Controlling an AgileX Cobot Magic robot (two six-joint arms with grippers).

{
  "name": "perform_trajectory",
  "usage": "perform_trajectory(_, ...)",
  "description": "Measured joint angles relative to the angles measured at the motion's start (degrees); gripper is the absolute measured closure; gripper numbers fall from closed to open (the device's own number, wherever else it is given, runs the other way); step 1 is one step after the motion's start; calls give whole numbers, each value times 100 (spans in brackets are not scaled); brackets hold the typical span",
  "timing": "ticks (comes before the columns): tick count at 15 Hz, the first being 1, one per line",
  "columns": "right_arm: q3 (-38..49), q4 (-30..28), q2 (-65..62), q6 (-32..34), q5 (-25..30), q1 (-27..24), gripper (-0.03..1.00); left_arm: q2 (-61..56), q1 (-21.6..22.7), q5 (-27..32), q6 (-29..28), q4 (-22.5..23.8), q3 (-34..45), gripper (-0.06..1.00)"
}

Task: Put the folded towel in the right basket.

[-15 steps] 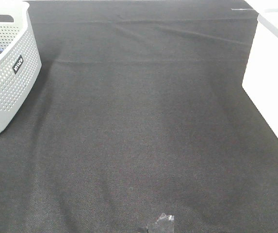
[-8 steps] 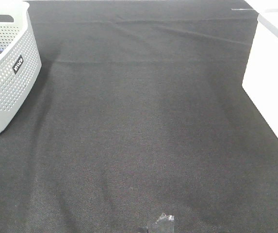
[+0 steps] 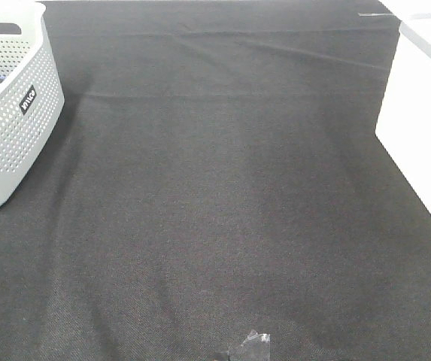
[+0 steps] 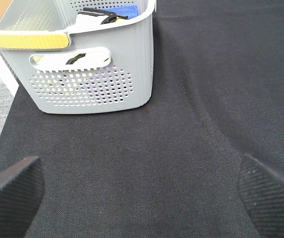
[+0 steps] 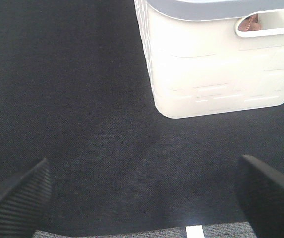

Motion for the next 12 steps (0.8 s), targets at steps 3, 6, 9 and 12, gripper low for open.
perform_trajectory(3, 0, 0, 0, 0, 0, 0, 0, 0, 0, 0, 0, 0, 0, -5)
perform_trajectory(6, 0, 17, 0, 0, 0, 0, 0, 0, 0, 0, 0, 0, 0, -5)
perform_trajectory(9, 0, 40, 0, 0, 0, 0, 0, 0, 0, 0, 0, 0, 0, -5)
perform_trajectory(12, 0, 40, 0, 0, 0, 0, 0, 0, 0, 0, 0, 0, 0, -5)
